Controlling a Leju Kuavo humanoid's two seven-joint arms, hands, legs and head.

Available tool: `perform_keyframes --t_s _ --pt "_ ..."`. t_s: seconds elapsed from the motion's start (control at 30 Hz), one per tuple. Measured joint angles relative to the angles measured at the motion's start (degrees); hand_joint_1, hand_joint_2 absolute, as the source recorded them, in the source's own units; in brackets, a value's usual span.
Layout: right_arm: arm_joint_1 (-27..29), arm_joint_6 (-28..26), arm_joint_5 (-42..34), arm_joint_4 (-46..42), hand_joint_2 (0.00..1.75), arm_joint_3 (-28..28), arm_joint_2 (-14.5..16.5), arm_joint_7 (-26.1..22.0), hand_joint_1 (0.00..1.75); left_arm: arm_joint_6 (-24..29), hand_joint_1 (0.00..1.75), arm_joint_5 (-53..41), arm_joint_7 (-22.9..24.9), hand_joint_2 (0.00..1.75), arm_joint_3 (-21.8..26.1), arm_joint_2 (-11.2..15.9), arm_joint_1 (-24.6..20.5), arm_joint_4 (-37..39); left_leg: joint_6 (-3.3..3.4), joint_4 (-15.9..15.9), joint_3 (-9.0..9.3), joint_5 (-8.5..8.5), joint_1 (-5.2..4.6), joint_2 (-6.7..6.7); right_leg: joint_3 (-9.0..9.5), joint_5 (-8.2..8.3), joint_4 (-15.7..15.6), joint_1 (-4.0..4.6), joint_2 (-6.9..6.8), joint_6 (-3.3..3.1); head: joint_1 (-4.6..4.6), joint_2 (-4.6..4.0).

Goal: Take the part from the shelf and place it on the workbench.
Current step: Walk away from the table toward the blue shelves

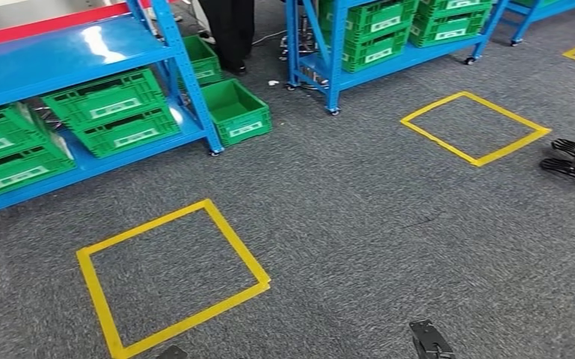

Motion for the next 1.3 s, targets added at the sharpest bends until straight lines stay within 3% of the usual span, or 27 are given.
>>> perform_keyframes --t_s 0.03,0.1,0.17,0.2,0.27,0.33,0.4,0.43,0.47,0.5,0.53,0.6,0.67,0.7,0.77,0.83,0.9,0.97,1.0,1.03,1.07,1.1,1.17,1.2,1.3 --pt "0.0 0.0 0.0 0.0 0.00 0.0 0.0 0.0 0.00 0.0 0.00 0.0 0.0 0.00 0.0 0.0 0.0 0.0 0.17 -2.5 1.32 1.77 -0.04 0.26 0.09 -0.05 0.0 0.03 -0.58 0.04 0.00 0.00" --pt "-0.1 0.0 0.0 0.0 0.00 0.0 0.0 0.0 0.00 0.0 0.00 0.0 0.0 0.00 0.0 0.0 -0.1 0.0 0.68 -10.3 5.54 5.42 -0.36 2.34 0.35 -0.24 0.1 0.20 -1.61 0.30 -0.03 0.00" --pt "-0.1 0.0 0.0 0.0 0.00 -0.1 0.0 0.0 0.00 0.1 0.00 0.0 0.0 0.00 0.0 0.0 -0.3 0.0 1.23 -15.2 8.04 6.67 -0.74 4.05 0.49 -0.48 0.1 0.52 -2.59 0.83 -0.06 0.01" --pt "-0.1 0.0 0.0 0.0 0.00 -0.1 0.0 0.0 0.00 0.1 0.00 0.0 0.0 0.00 0.0 0.0 -0.4 0.0 1.40 -15.8 8.19 6.56 -0.87 4.02 0.54 -0.55 0.1 0.64 -3.06 1.10 -0.07 0.01" --pt "-0.2 0.1 0.0 0.0 0.00 -0.1 0.0 0.1 0.00 0.1 0.00 0.0 0.0 0.00 0.0 0.0 -0.1 0.0 1.96 -16.1 8.14 6.69 -0.80 2.96 0.74 -0.73 0.1 0.55 -3.63 1.71 -0.03 0.00" --pt "-0.4 0.1 0.0 0.0 0.00 -0.1 0.0 0.0 0.00 0.1 0.00 0.0 0.0 0.00 0.1 0.1 0.1 0.0 2.58 -16.3 8.28 6.92 -0.48 1.97 -0.14 -2.39 2.5 0.35 -1.98 2.34 0.16 0.01" --pt "-0.2 0.1 0.1 0.0 0.00 -0.1 0.0 0.0 0.00 0.0 0.00 0.1 0.0 0.00 0.1 0.0 -0.1 0.0 2.95 -16.4 8.32 7.00 -0.27 0.87 -3.45 -5.96 9.6 0.22 0.42 2.75 0.48 0.01" --pt "-0.2 0.1 0.2 0.0 0.00 -0.1 0.0 0.0 0.00 -0.1 0.00 0.1 0.0 0.00 0.1 0.0 -0.1 0.0 3.03 -16.4 8.33 7.01 -0.25 0.27 -5.40 -7.44 13.4 0.18 0.98 2.86 0.57 0.01" --pt "-0.1 0.1 0.2 0.0 0.00 -0.1 0.0 0.1 0.00 -0.1 0.00 0.1 0.0 0.00 0.2 -0.1 -0.1 0.0 3.05 -16.4 8.35 7.00 -0.25 -0.34 -6.81 -8.03 16.0 0.17 1.26 2.93 0.60 0.01" --pt "-0.1 0.1 0.2 0.0 0.00 -0.1 0.0 0.1 0.00 -0.1 0.00 0.1 0.0 0.00 0.2 -0.1 -0.1 0.0 3.04 -16.4 8.40 7.00 -0.24 -0.97 -7.26 -7.45 16.4 0.15 1.38 2.95 0.62 0.01" --pt "-0.1 0.1 0.2 0.0 0.00 -0.1 0.0 0.1 0.00 -0.2 0.00 0.1 0.0 0.00 0.3 -0.1 0.0 0.0 2.98 -16.3 8.48 7.00 -0.21 -1.63 -6.56 -5.81 14.5 0.10 1.53 2.92 0.62 0.01" --pt "-0.1 0.1 0.2 0.0 0.00 -0.1 0.0 0.2 0.00 -0.3 0.00 0.2 0.0 0.00 0.3 -0.1 -0.1 0.0 2.66 -16.3 8.64 6.95 -0.08 -2.97 -3.04 -1.64 6.7 -0.25 3.26 2.90 0.63 0.00" --pt "-0.2 0.1 0.3 0.0 0.00 -0.1 0.1 0.3 0.00 -0.3 0.00 0.2 0.0 0.00 0.4 0.0 -0.2 0.0 2.05 -16.1 8.41 6.98 -0.10 -4.11 -0.42 0.13 1.1 -0.65 5.63 2.73 0.60 0.00" --pt "-0.2 0.1 0.3 0.0 0.00 -0.1 0.2 0.3 0.00 -0.3 0.00 0.2 0.0 0.00 0.4 0.1 -0.2 0.0 1.70 -16.1 8.19 7.11 -0.07 -4.55 -0.13 0.01 0.5 -0.68 6.19 2.48 0.56 0.01" --pt "-0.3 0.2 0.4 0.0 0.00 -0.1 0.3 0.4 0.00 -0.3 0.00 0.2 0.0 0.00 0.6 0.2 0.0 0.0 0.98 -16.3 7.85 7.39 0.12 -5.37 -0.06 0.13 0.3 -0.58 5.38 1.72 0.52 0.01" --pt "-0.3 0.1 0.5 0.0 0.00 -0.2 0.3 0.4 0.00 -0.4 0.00 0.3 0.0 0.00 0.8 0.2 0.0 0.0 0.41 -14.9 7.04 6.31 0.15 -3.93 0.12 0.34 -0.1 -0.56 4.17 0.88 0.31 0.00" --pt "-0.3 0.1 0.5 0.0 0.00 -0.2 0.3 0.3 0.00 -0.5 0.00 0.6 0.0 0.00 1.0 0.2 -0.2 0.0 0.02 -8.9 4.11 2.90 0.06 -1.19 0.23 0.40 -0.4 -0.46 2.69 0.31 -0.03 0.00" --pt "-0.2 0.0 0.6 0.0 0.00 -0.2 0.3 0.3 0.00 -0.5 0.00 0.8 0.0 0.00 1.1 0.0 -0.3 0.0 -0.20 -1.5 0.46 -0.09 0.14 -0.14 0.21 0.33 -0.4 -0.31 1.16 0.09 -0.14 0.00" --pt "-0.2 0.0 0.6 0.0 0.00 -0.2 0.3 0.3 0.00 -0.4 0.00 1.0 0.0 0.00 1.2 0.0 -0.2 0.0 -0.23 0.2 -0.32 -0.19 0.16 -0.02 0.23 0.29 -0.4 -0.27 0.47 0.07 -0.15 0.00" --pt "-0.2 0.0 0.6 0.0 0.00 -0.2 0.3 0.3 0.00 -0.1 0.00 1.4 0.0 0.00 1.4 0.0 -0.1 0.0 -0.21 -0.5 0.05 0.84 0.17 0.06 0.28 0.24 -0.4 -0.25 -0.16 0.10 -0.15 0.00" --pt "-0.3 0.0 0.6 0.0 0.00 -0.2 0.3 0.4 0.00 0.1 0.00 1.8 0.0 0.00 1.7 0.0 0.0 0.0 -0.12 -3.1 1.46 2.62 0.17 0.37 0.37 0.19 -0.4 -0.25 -0.74 0.18 -0.15 0.00" --pt "-0.3 0.0 0.5 0.0 0.00 -0.2 0.3 0.4 0.00 0.3 0.00 2.3 0.0 0.00 2.0 0.1 -0.1 0.0 0.02 -7.1 3.66 4.62 0.12 1.38 0.52 0.10 -0.4 -0.20 -1.29 0.32 -0.16 0.00" --pt "-0.3 0.1 0.5 0.0 0.00 -0.2 0.3 0.5 0.00 0.6 0.00 2.8 0.0 0.00 2.6 0.2 -0.3 0.0 0.46 -14.1 7.37 6.81 -0.15 3.54 0.72 -0.19 -0.3 0.15 -2.21 0.85 -0.21 0.01" --pt "-0.3 0.1 0.5 0.0 0.00 -0.2 0.3 0.6 0.00 0.7 0.00 2.9 0.0 0.00 2.9 0.2 -0.4 0.0 0.77 -15.8 8.21 7.05 -0.30 4.16 0.82 -0.28 -0.3 0.31 -2.66 1.17 -0.15 0.01" --pt "-0.5 0.1 0.5 0.0 0.00 -0.2 0.3 0.7 0.00 0.7 0.00 3.0 0.0 0.00 3.3 0.5 -0.1 0.0 1.84 -16.4 8.21 7.03 -0.32 2.87 1.23 -0.61 -0.4 0.32 -3.47 2.17 0.10 0.01"
